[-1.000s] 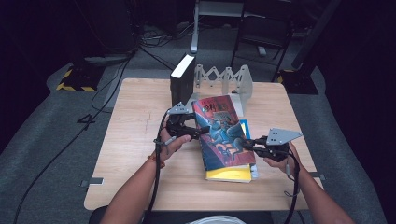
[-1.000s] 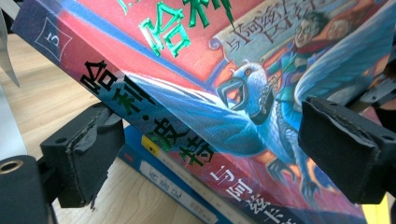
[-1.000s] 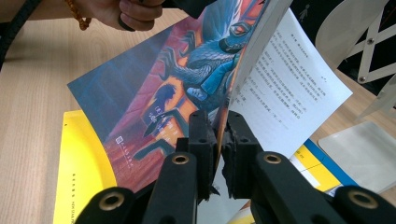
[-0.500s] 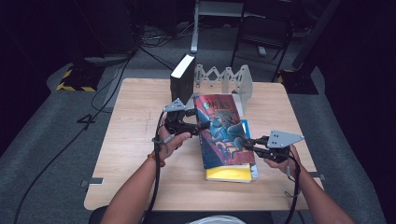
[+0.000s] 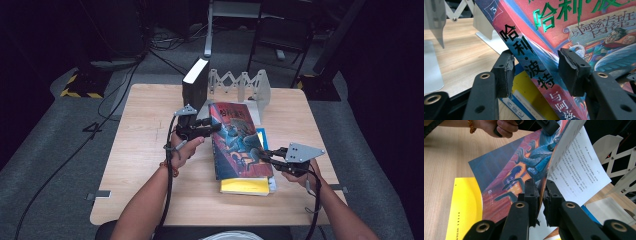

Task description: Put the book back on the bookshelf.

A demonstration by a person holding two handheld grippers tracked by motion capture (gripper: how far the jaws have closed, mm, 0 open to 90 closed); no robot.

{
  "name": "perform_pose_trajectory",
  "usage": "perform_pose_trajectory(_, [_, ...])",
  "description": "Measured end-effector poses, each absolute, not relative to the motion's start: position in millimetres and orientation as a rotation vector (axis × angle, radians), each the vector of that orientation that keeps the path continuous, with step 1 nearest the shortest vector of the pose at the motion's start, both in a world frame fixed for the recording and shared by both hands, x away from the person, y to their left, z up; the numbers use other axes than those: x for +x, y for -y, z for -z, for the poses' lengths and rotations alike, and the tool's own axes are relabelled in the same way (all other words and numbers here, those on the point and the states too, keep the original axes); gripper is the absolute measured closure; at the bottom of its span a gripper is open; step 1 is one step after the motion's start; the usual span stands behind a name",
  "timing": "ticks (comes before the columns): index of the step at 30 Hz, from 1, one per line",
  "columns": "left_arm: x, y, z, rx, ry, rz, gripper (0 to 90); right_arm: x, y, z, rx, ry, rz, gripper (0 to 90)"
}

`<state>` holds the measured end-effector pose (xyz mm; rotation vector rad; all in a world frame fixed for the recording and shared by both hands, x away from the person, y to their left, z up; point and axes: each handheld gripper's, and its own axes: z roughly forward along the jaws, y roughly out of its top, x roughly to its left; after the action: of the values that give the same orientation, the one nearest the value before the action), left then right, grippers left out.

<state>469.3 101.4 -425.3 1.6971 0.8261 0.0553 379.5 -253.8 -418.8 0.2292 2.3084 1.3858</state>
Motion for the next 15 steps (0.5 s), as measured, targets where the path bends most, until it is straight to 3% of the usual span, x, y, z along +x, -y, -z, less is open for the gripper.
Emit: perform_pose_trajectory(15, [434.5, -93.5, 384.9, 1.682, -0.637, -0.272, 60.0, 382.5, 260.4, 416.3, 0.279, -2.282, -1.424, 80.0])
